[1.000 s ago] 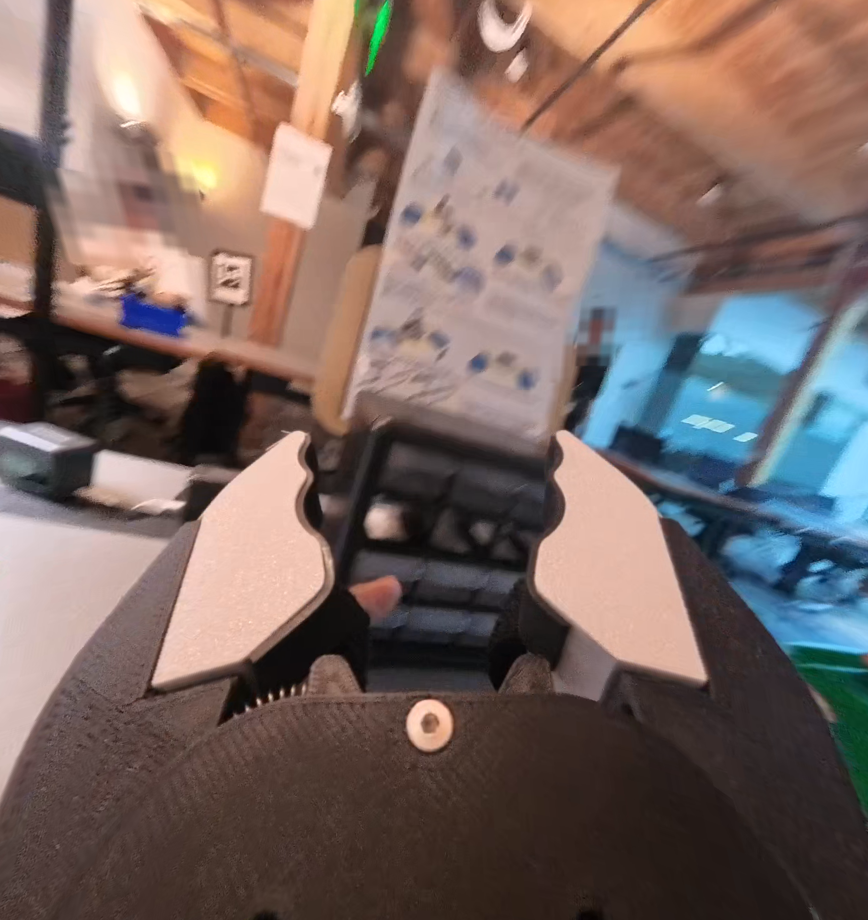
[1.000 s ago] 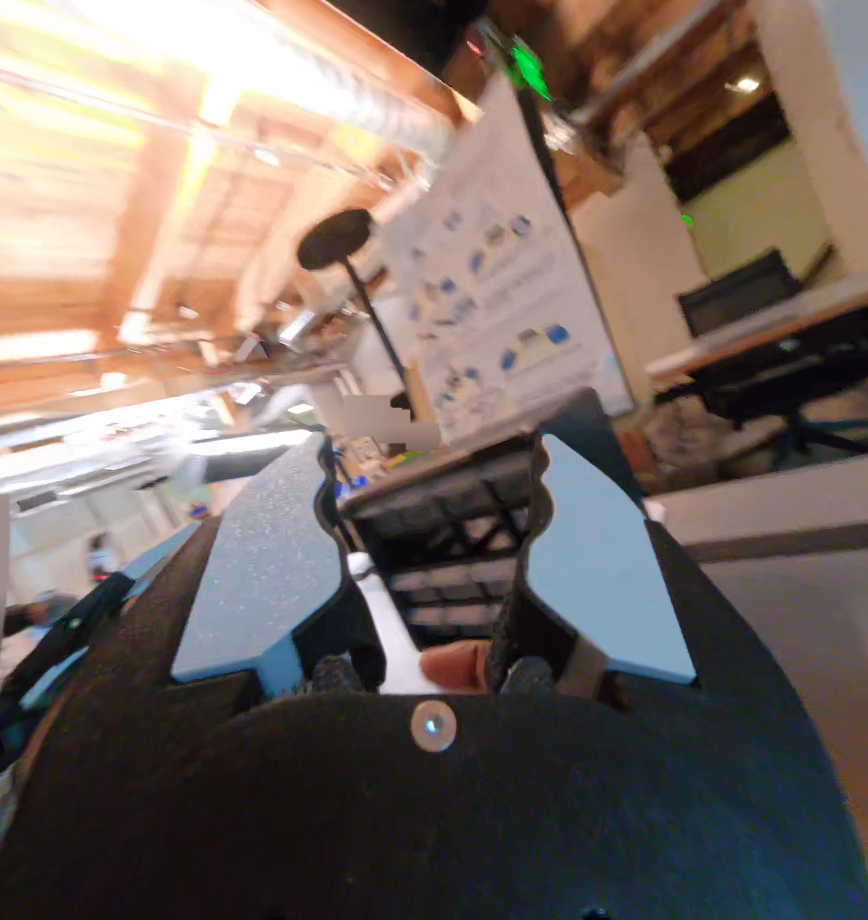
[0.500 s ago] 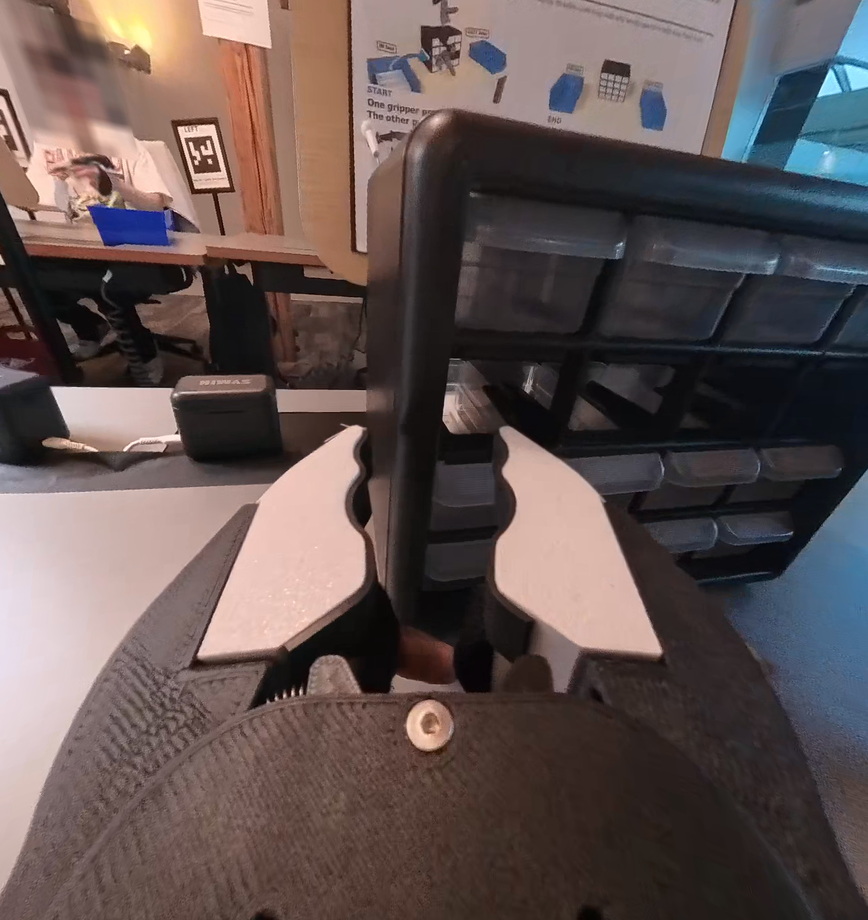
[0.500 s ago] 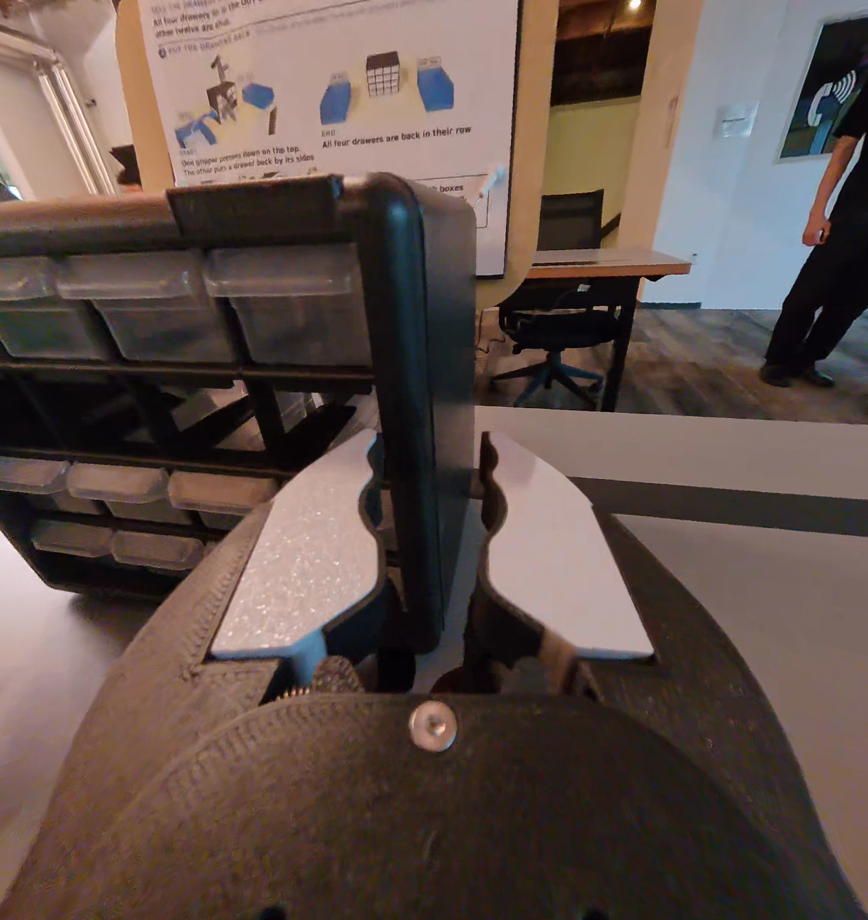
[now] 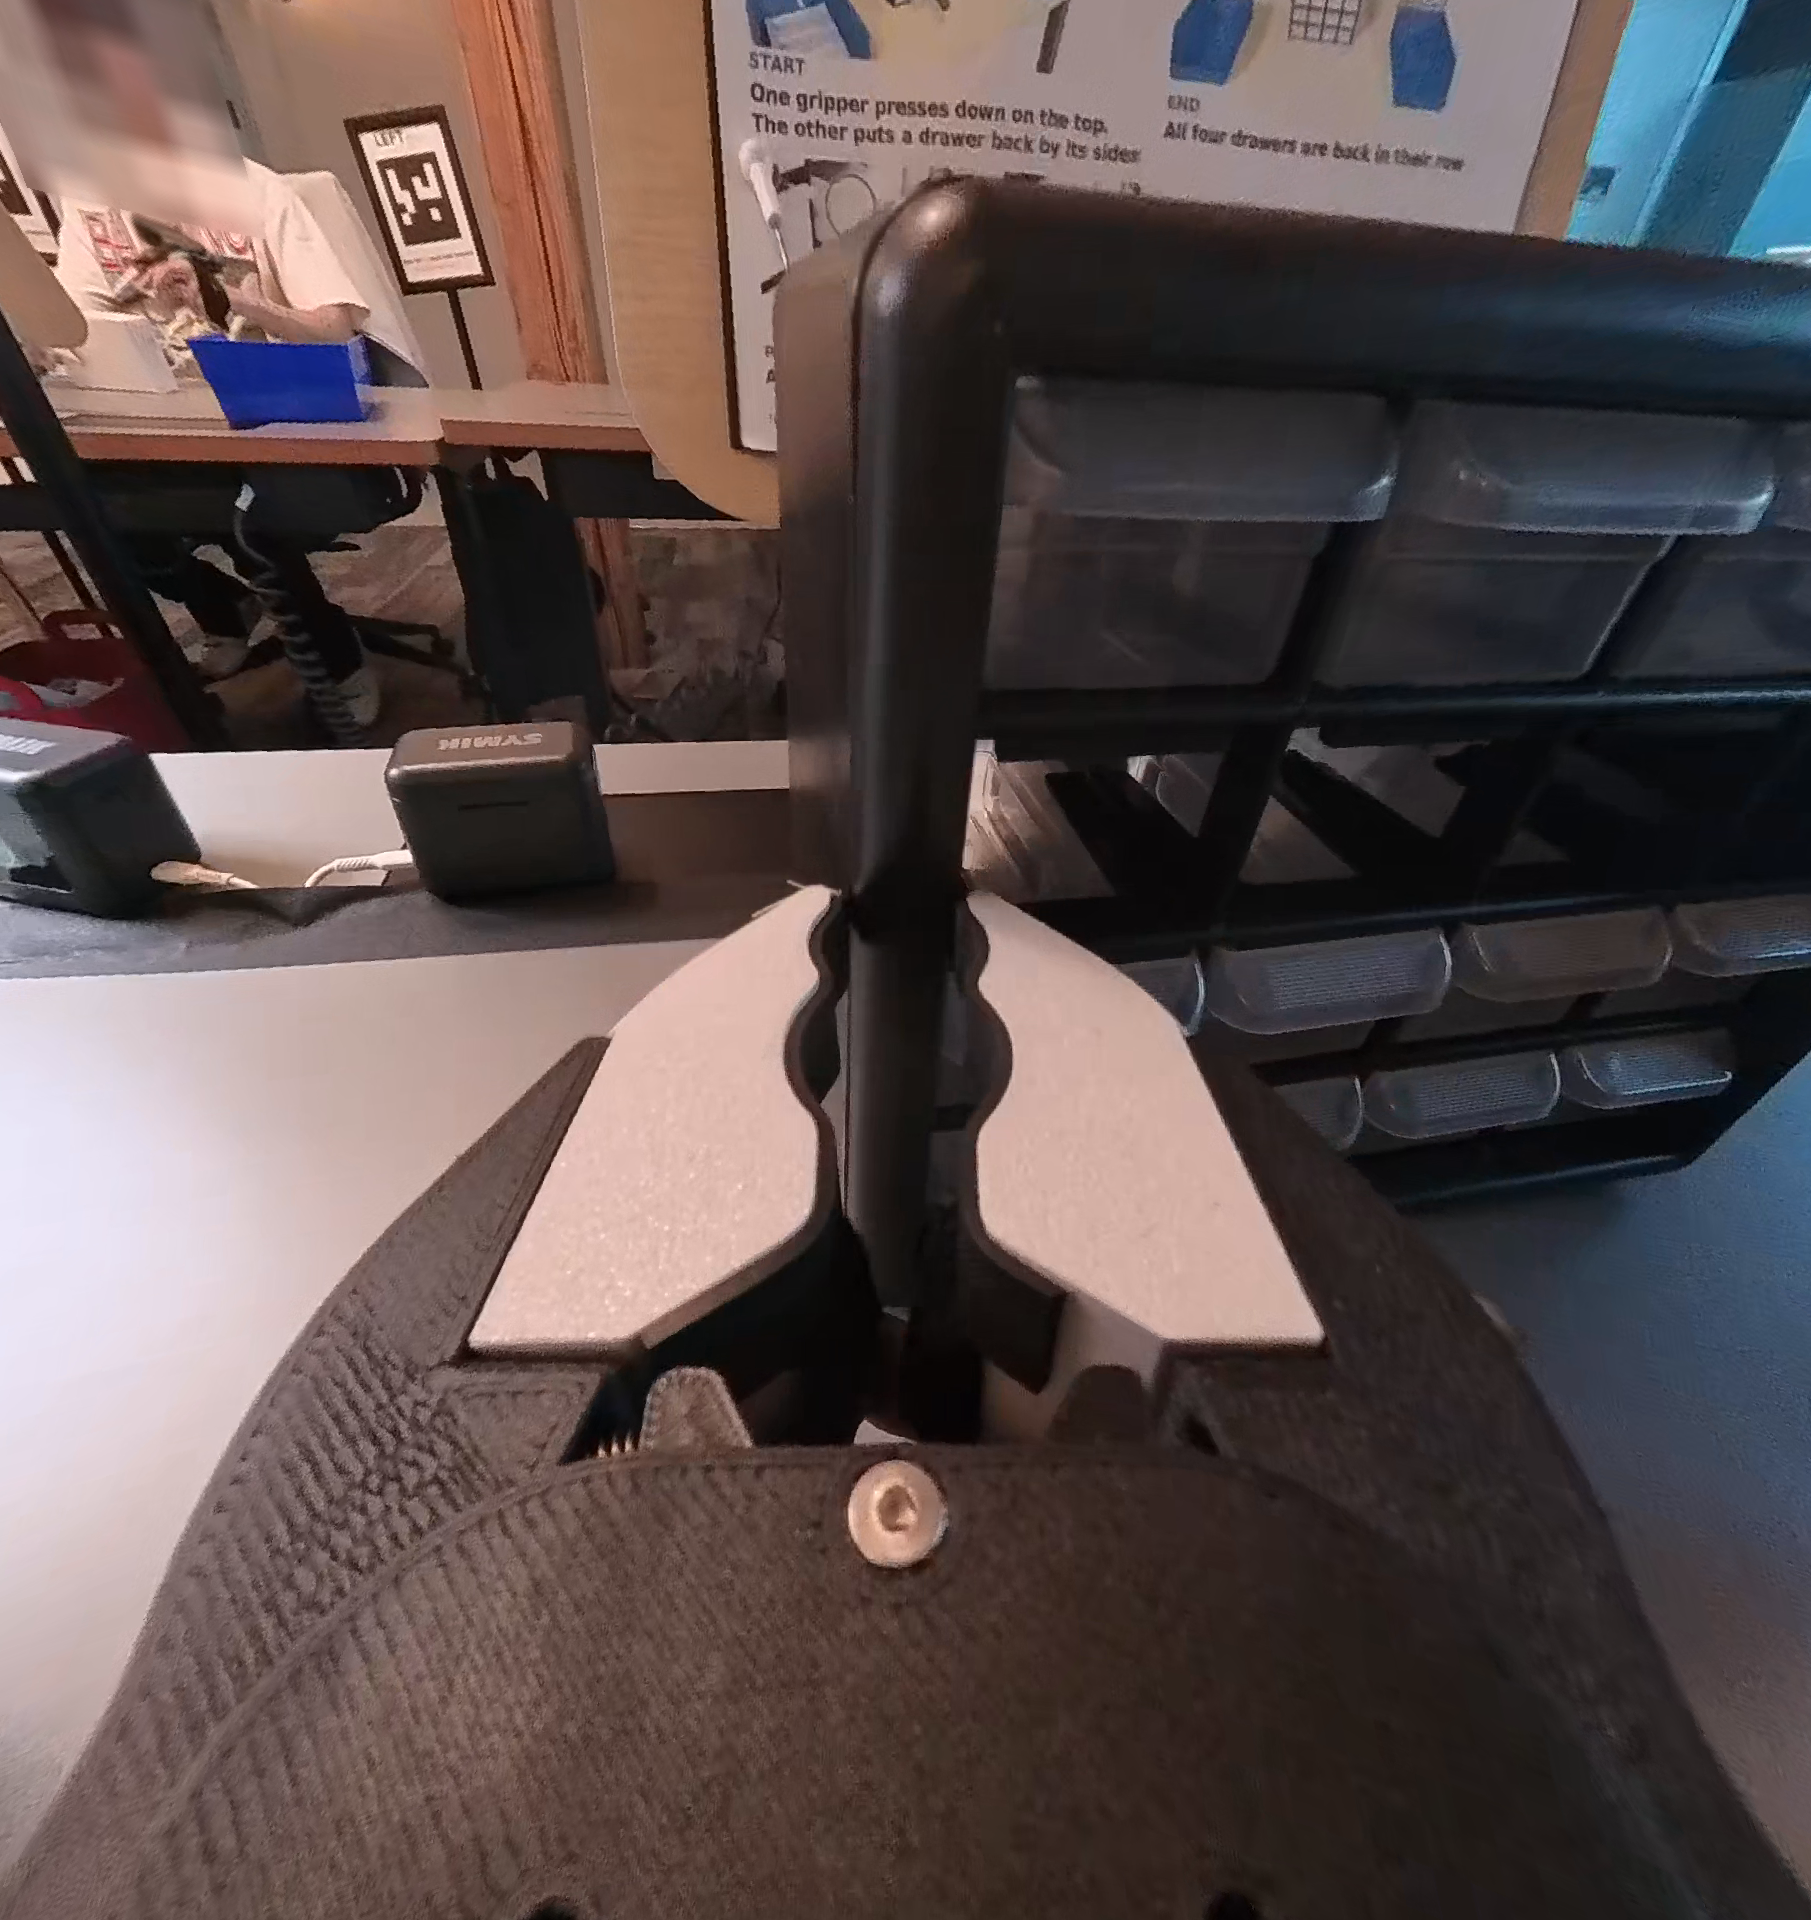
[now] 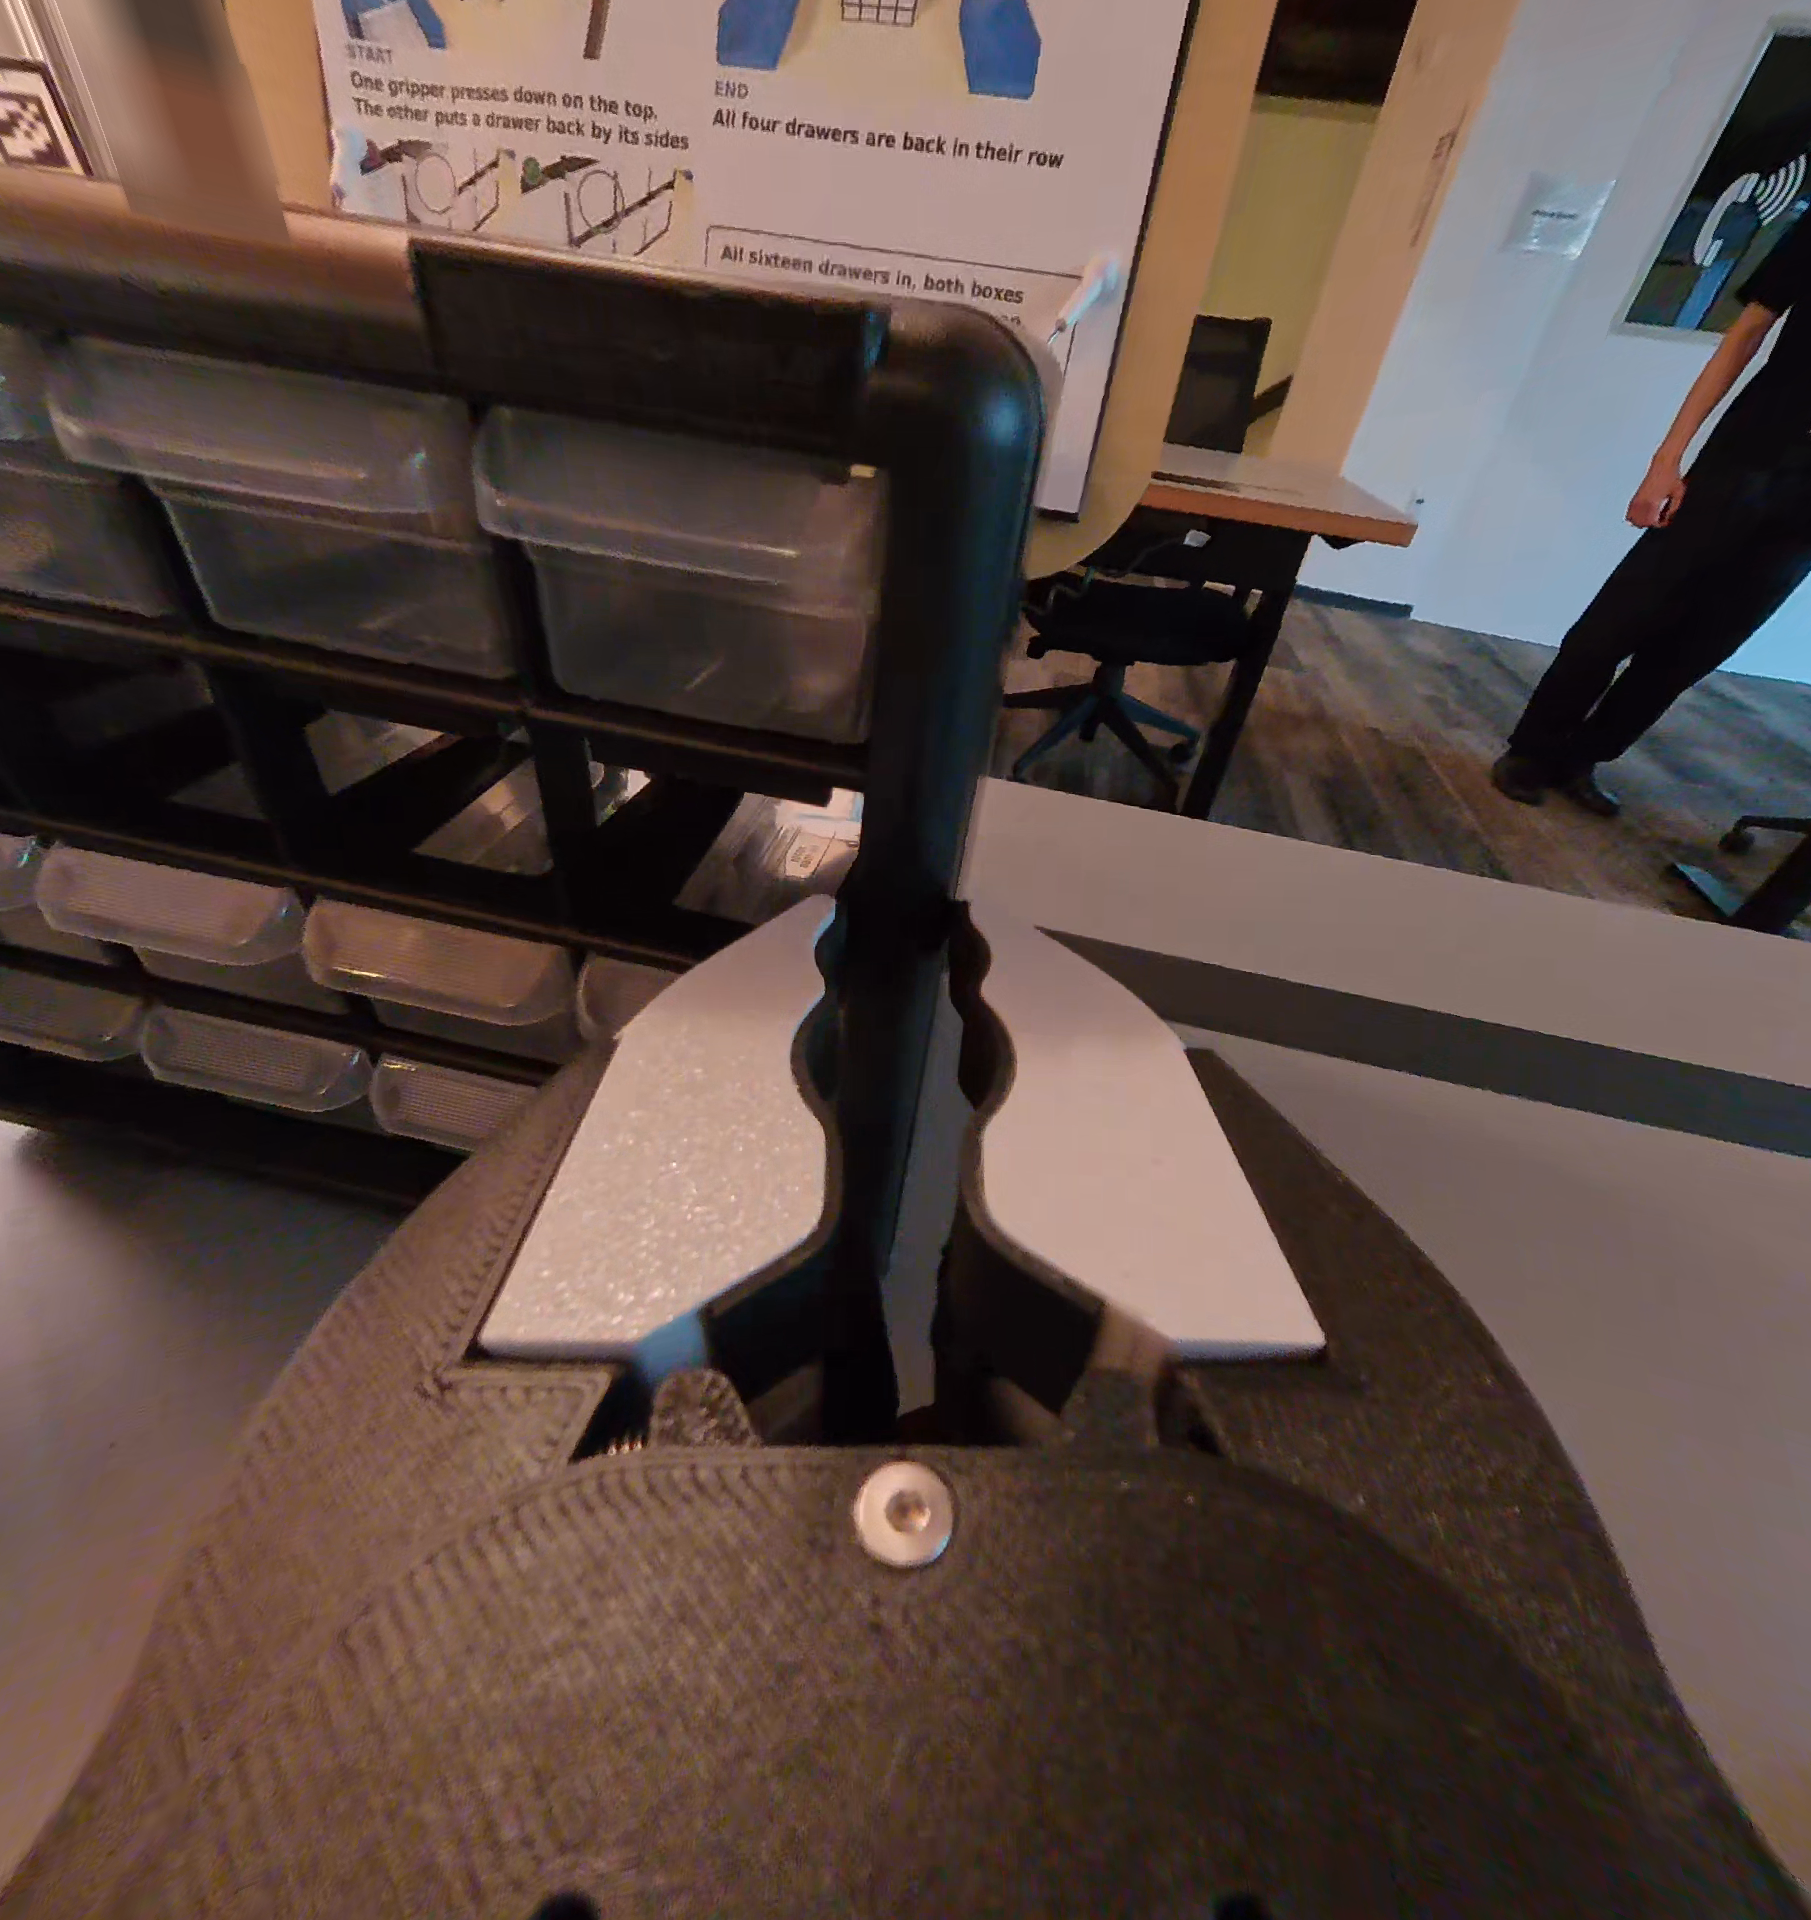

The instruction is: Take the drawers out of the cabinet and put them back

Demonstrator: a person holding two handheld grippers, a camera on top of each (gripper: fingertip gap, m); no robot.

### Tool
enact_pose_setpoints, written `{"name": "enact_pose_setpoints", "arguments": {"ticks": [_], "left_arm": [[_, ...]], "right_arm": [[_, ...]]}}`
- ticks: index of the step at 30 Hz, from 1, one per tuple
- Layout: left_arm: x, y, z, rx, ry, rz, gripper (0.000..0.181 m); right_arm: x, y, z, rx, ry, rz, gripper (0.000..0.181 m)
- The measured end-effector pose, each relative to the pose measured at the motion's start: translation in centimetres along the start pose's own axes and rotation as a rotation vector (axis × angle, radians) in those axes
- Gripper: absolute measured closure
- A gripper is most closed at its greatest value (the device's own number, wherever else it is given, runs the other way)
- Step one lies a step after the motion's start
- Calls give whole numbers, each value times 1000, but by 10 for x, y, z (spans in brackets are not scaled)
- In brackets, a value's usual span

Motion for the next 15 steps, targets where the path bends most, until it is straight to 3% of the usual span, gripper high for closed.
{"name": "enact_pose_setpoints", "arguments": {"ticks": [15], "left_arm": [[22, 65, -28, 38, -72, 10, 162]], "right_arm": [[24, 76, 0, -24, 57, 22, 162]]}}
Point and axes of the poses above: each gripper's, where its closed fingertips meet, y back along the fingers, x out of its underside, z = x × y across the jaws, the point moved 2 cm from there along y, back along the fingers, and after that the axes turned 12 degrees about z, right-handed, at the moved point
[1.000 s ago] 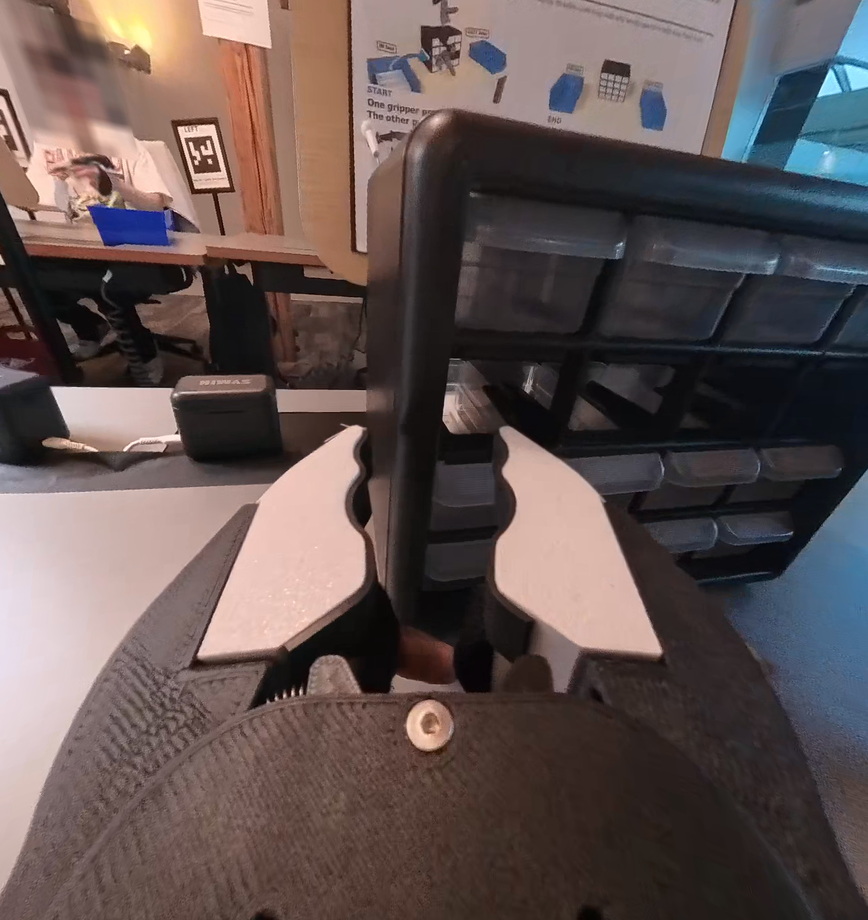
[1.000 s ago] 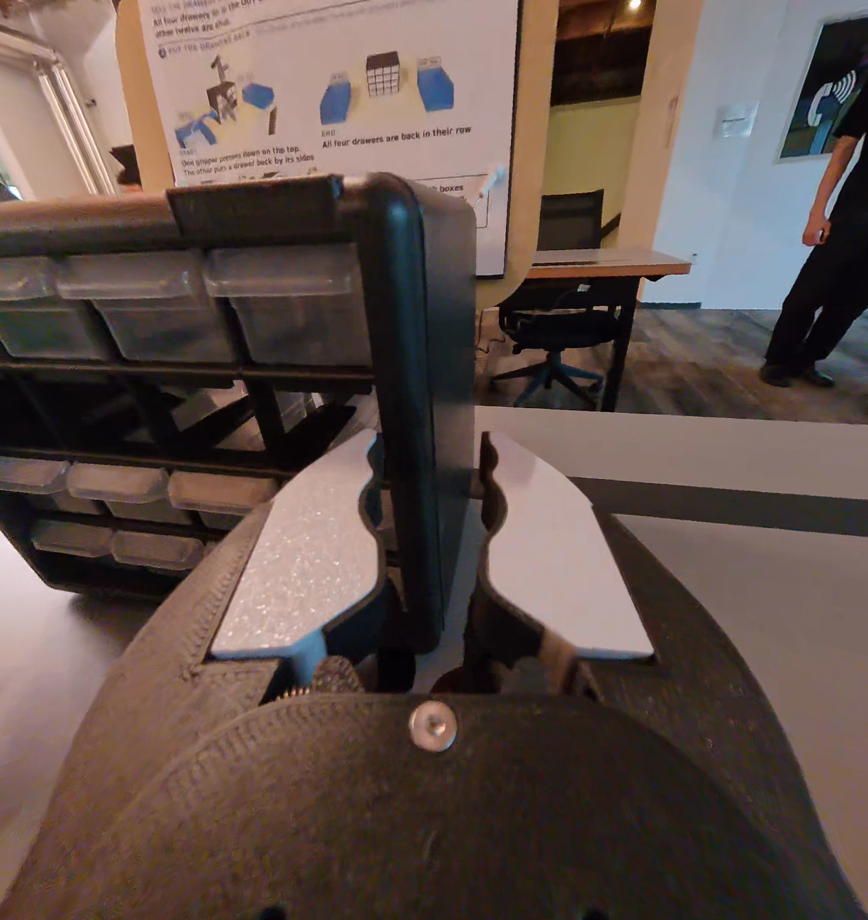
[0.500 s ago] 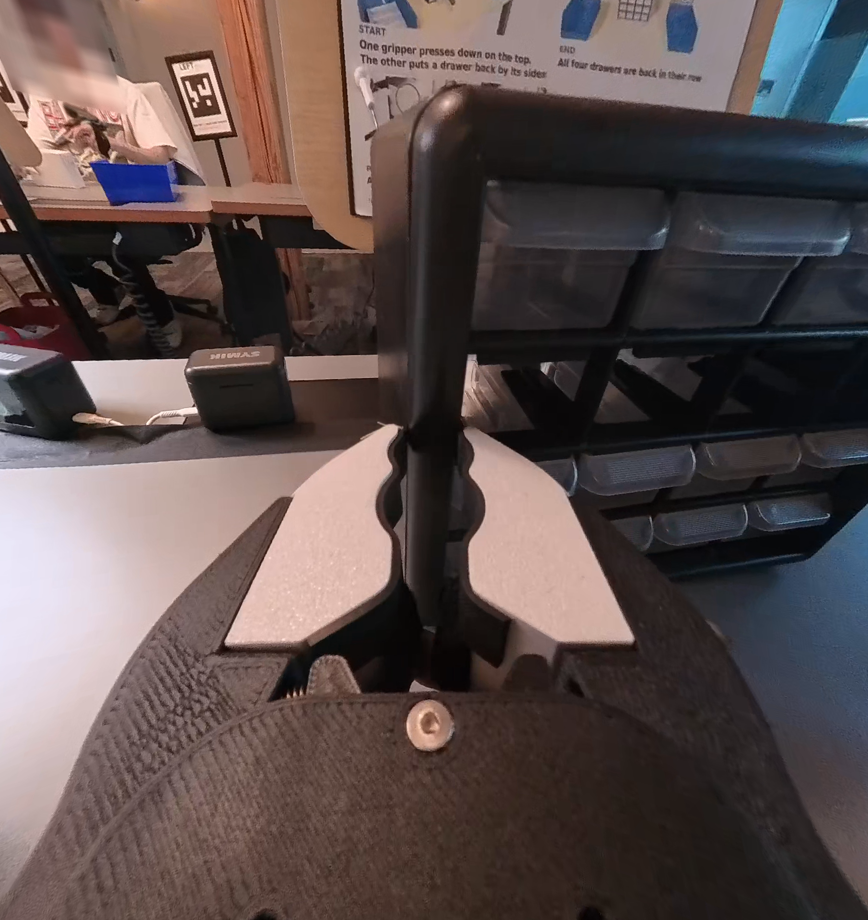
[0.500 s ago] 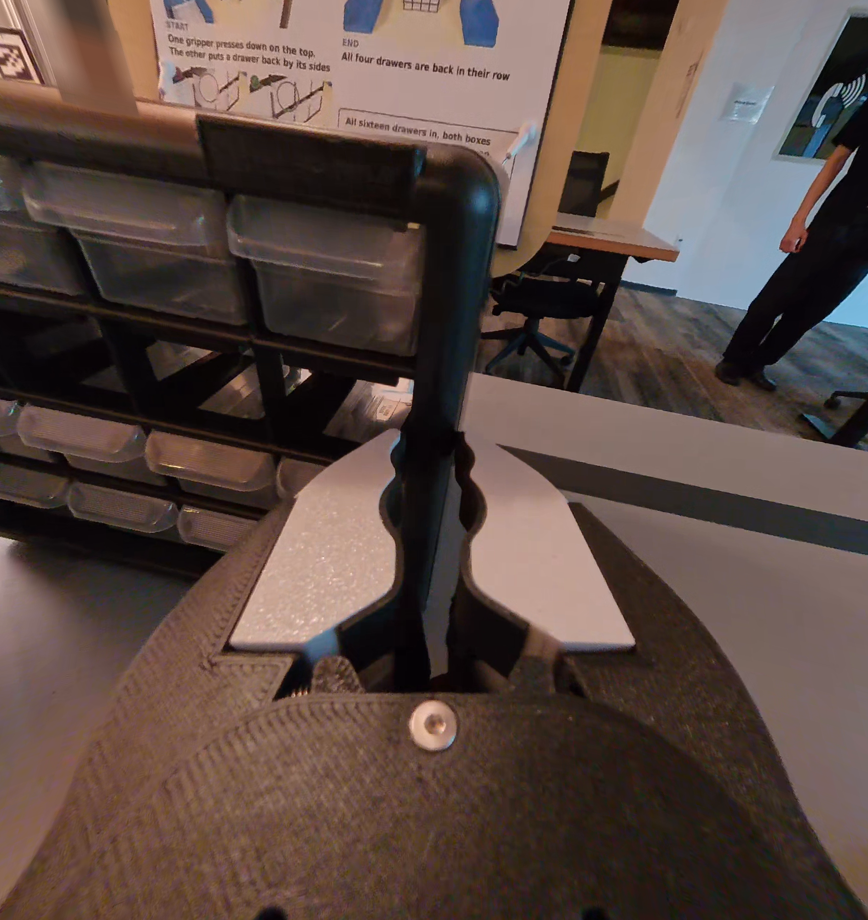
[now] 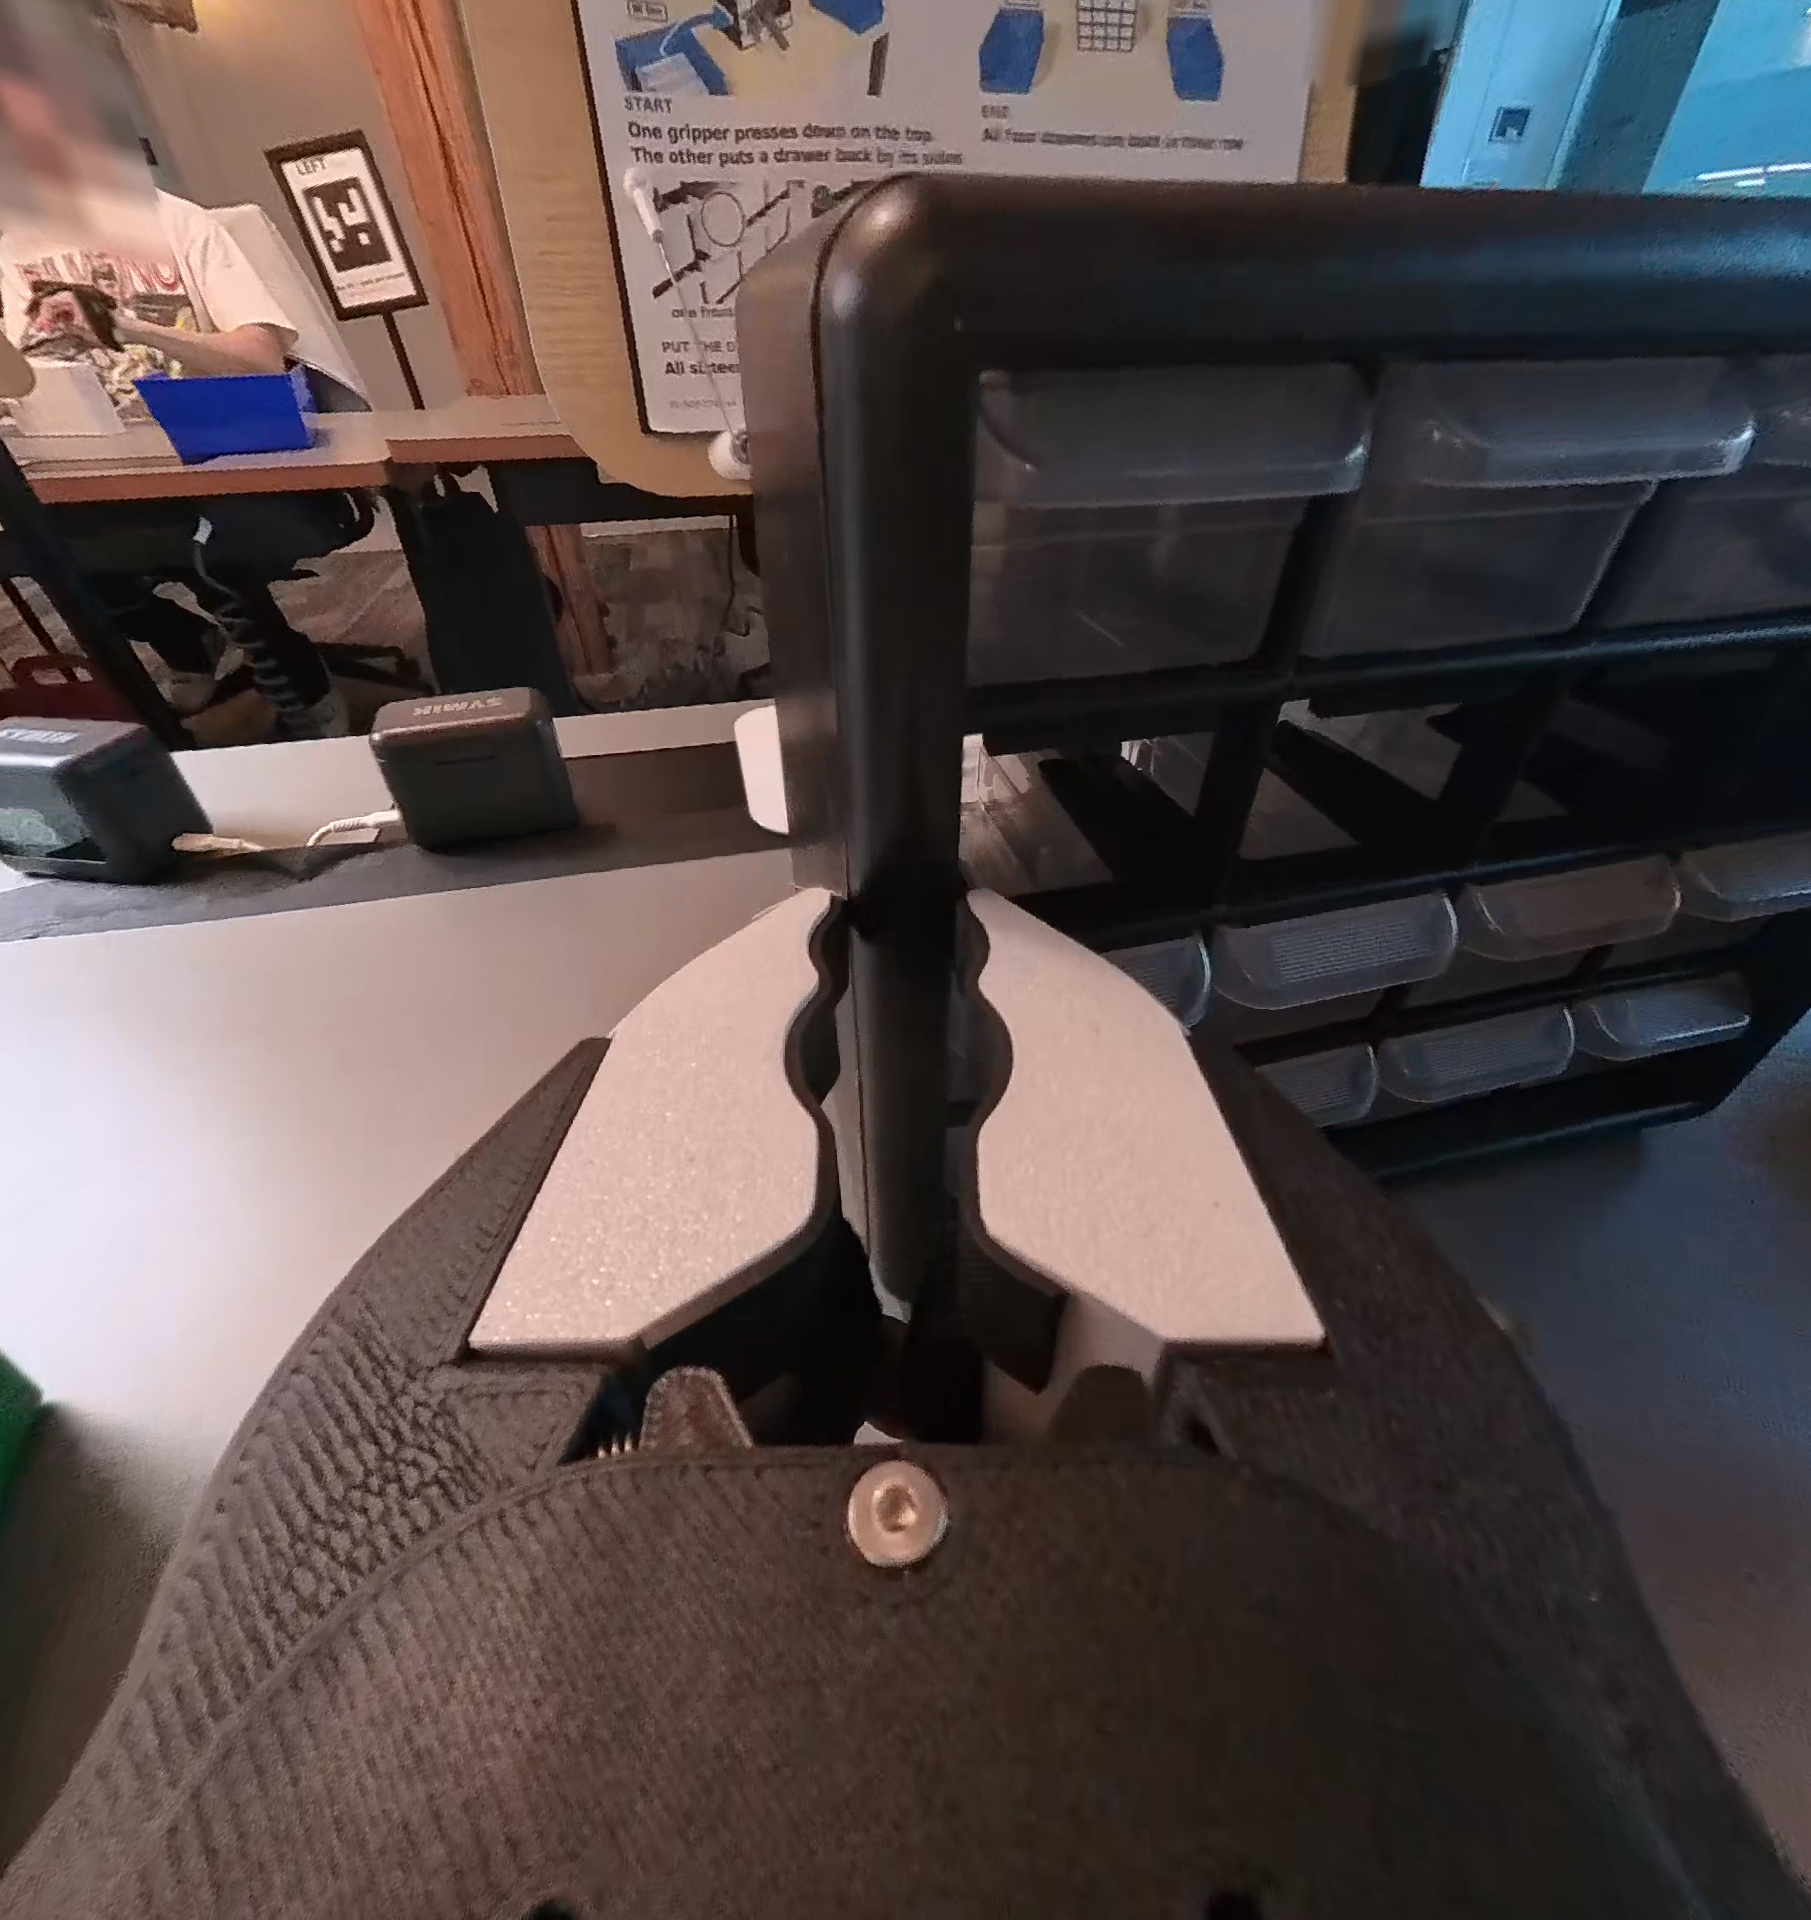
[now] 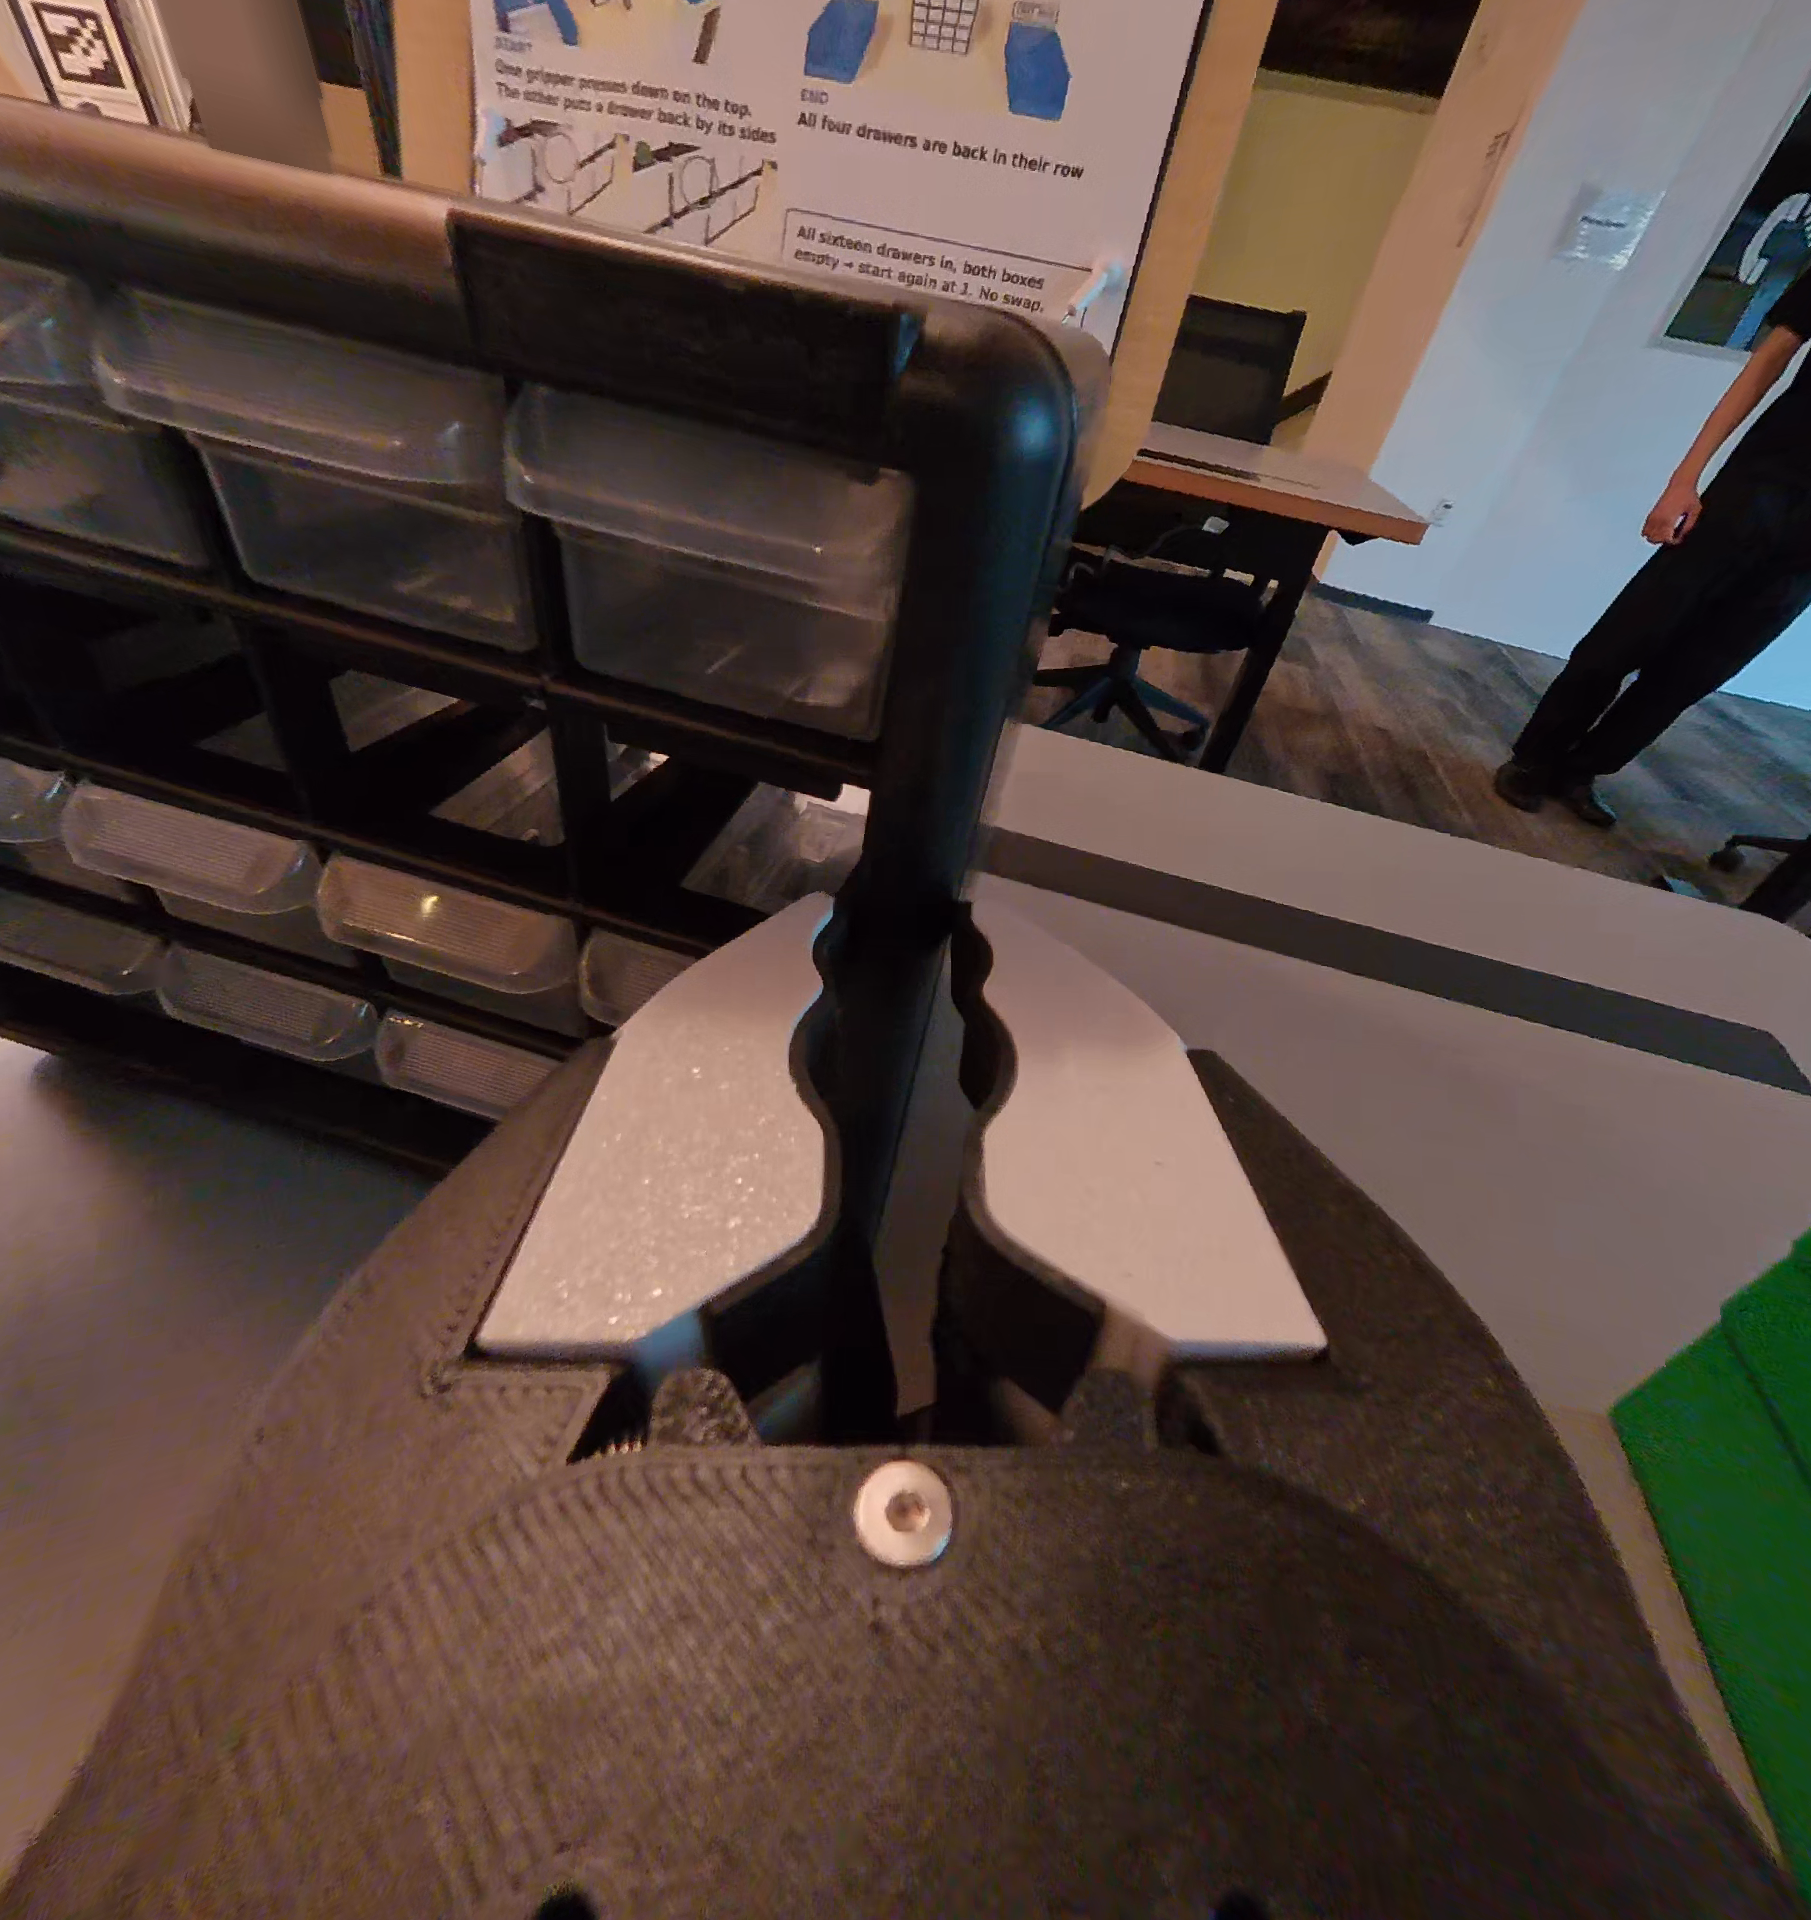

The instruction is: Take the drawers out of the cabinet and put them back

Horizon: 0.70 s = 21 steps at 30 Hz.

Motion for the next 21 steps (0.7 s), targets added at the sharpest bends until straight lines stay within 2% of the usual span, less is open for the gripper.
{"name": "enact_pose_setpoints", "arguments": {"ticks": [7, 13, 15, 17, 21], "left_arm": [[11, 34, -17, 17, -49, 13, 162], [13, 46, -19, 38, -134, 17, 159], [9, 59, -17, 32, -181, 7, 139], [4, 84, -15, 57, -217, -7, 127], [-10, 152, 2, 125, -280, -41, 124]], "right_arm": [[12, 34, 1, -13, 6, -9, 162], [16, 44, 1, -57, 11, -23, 160], [13, 52, -2, -130, -71, -56, 136], [14, 66, -7, -207, -145, -86, 111], [35, 101, -18, -272, -159, -84, 98]]}}
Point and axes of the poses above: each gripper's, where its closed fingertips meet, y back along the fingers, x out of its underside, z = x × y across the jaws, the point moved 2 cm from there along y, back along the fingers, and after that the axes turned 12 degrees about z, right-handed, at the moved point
